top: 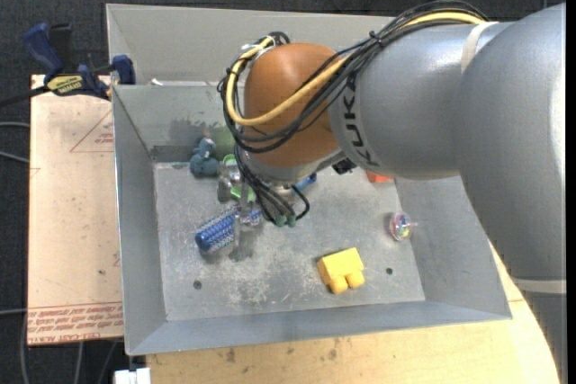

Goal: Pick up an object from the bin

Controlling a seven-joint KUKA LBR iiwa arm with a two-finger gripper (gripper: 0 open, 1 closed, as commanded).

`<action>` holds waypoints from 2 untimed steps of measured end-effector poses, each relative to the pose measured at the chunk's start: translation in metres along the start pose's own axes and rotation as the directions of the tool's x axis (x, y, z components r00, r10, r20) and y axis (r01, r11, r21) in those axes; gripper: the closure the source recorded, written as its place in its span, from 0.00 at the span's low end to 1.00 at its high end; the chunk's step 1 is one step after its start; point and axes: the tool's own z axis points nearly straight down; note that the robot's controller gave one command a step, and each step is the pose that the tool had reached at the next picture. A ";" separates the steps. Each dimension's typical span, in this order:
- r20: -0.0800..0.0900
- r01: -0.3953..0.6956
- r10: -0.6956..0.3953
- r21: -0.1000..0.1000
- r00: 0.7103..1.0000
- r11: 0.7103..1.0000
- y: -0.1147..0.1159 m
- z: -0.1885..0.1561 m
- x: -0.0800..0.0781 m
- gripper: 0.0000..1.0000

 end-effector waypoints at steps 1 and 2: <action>0.005 0.151 -0.151 -0.002 0.989 0.989 -0.012 0.078 -0.035 0.00; 0.005 0.151 -0.151 -0.003 0.989 0.989 -0.011 0.075 -0.035 1.00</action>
Offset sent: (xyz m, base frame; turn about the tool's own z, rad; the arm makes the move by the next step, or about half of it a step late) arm 0.0355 -0.0085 -0.0744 -0.1538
